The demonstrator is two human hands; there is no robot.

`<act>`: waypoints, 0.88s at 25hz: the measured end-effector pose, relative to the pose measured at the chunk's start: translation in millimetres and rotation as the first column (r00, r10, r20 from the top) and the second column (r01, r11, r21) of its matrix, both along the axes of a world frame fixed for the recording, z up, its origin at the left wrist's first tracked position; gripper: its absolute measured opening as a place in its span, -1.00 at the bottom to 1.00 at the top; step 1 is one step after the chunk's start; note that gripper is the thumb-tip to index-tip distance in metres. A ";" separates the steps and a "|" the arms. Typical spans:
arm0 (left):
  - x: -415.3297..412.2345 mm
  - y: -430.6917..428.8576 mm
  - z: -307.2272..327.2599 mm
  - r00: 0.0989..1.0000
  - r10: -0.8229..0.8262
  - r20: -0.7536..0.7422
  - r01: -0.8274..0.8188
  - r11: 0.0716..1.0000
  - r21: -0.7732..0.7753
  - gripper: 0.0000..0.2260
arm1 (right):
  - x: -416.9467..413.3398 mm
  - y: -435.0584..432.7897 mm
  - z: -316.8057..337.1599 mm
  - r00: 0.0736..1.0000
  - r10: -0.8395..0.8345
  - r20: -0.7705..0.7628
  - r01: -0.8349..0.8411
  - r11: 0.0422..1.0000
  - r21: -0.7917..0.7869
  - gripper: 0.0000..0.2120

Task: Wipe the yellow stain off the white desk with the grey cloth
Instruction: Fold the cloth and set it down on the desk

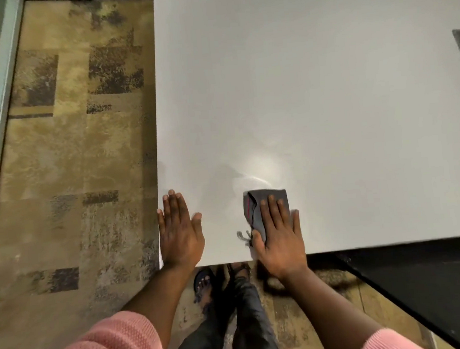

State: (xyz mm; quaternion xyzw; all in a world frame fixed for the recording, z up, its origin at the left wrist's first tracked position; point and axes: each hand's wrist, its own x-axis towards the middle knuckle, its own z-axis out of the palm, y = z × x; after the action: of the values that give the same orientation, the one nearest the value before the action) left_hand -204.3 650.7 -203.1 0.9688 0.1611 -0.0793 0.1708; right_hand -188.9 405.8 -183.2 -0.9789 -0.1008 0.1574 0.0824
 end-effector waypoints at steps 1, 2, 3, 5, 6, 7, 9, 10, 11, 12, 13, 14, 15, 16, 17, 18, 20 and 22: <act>-0.3 0.6 2.7 1.000 0.000 -0.003 0.000 1.000 -0.031 -0.38 | 0.4 7.8 4.4 0.999 0.021 -0.049 -0.020 1.000 0.023 -0.29; 0.1 1.2 6.9 1.000 -0.005 0.014 0.006 0.999 -0.053 -0.38 | -2.1 14.6 9.3 0.992 0.097 -0.078 -0.093 0.994 0.054 -0.30; 1.4 0.5 13.5 0.999 -0.024 0.045 0.027 0.997 -0.066 -0.38 | -8.9 17.9 14.8 0.976 0.196 -0.096 -0.188 0.978 0.090 -0.31; 8.0 -8.3 32.3 0.984 -0.139 0.109 0.149 0.985 -0.084 -0.42 | -28.4 8.1 26.7 0.933 0.336 -0.129 -0.318 0.937 0.141 -0.35; 12.2 -15.8 42.4 0.962 -0.244 0.126 0.254 0.964 -0.077 -0.44 | -40.6 -2.8 31.0 0.917 0.371 -0.143 -0.351 0.925 0.147 -0.37; 16.5 -24.8 51.6 0.920 -0.373 0.122 0.382 0.923 -0.054 -0.45 | -52.2 -14.3 33.2 0.910 0.382 -0.162 -0.361 0.922 0.142 -0.37; 22.1 -48.5 65.4 0.776 -0.631 0.026 0.631 0.775 -0.026 -0.48 | -65.0 -32.7 38.9 0.919 0.352 -0.176 -0.332 0.934 0.134 -0.37; 21.4 -60.8 68.4 0.697 -0.716 -0.034 0.715 0.698 -0.036 -0.49 | -67.0 -37.1 44.6 0.930 0.317 -0.188 -0.294 0.945 0.141 -0.37; 20.0 -71.0 69.6 0.642 -0.763 -0.080 0.763 0.646 -0.038 -0.50 | -66.6 -38.3 50.5 0.946 0.266 -0.183 -0.240 0.959 0.151 -0.38; 18.0 -77.8 69.7 0.612 -0.782 -0.116 0.786 0.618 -0.021 -0.51 | -66.4 -37.4 55.0 0.970 0.191 -0.151 -0.165 0.972 0.167 -0.41; 17.3 -82.2 69.4 0.608 -0.781 -0.138 0.789 0.614 0.004 -0.52 | -65.6 -36.2 57.6 0.992 0.087 -0.087 -0.068 0.977 0.200 -0.47; 17.5 -84.9 68.8 0.620 -0.771 -0.145 0.782 0.623 0.027 -0.53 | -64.6 -35.8 57.8 0.999 -0.041 -0.025 0.046 0.970 0.241 -0.57; 18.9 -87.0 69.0 0.627 -0.766 -0.145 0.777 0.628 0.044 -0.54 | -65.5 -36.1 56.0 0.984 -0.176 0.018 0.165 0.951 0.261 -0.66; 21.4 -87.7 69.3 0.626 -0.766 -0.147 0.779 0.623 0.068 -0.56 | -67.1 -35.9 55.0 0.961 -0.276 0.026 0.261 0.935 0.241 -0.73; 25.1 -88.3 68.9 0.616 -0.773 -0.152 0.787 0.609 0.098 -0.59 | -69.8 -35.6 53.9 0.943 -0.333 0.012 0.323 0.923 0.210 -0.75; 28.2 -90.3 69.0 0.596 -0.788 -0.157 0.803 0.582 0.125 -0.60 | -74.6 -36.2 52.8 0.926 -0.376 -0.001 0.370 0.909 0.191 -0.77; 34.2 -94.7 67.5 0.558 -0.814 -0.162 0.829 0.544 0.127 -0.61 | -82.1 -36.9 49.9 0.891 -0.452 -0.036 0.449 0.868 0.211 -0.80; 35.5 -96.8 65.2 0.535 -0.832 -0.147 0.844 0.520 0.132 -0.60 | -87.3 -36.1 49.5 0.854 -0.513 -0.082 0.516 0.819 0.251 -0.85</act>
State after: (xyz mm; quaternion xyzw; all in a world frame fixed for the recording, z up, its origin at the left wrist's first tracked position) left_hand -168.8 553.9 -138.0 0.9349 -0.3126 -0.1676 0.0146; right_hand -276.3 369.6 -133.7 -0.9490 0.1473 0.1196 0.2519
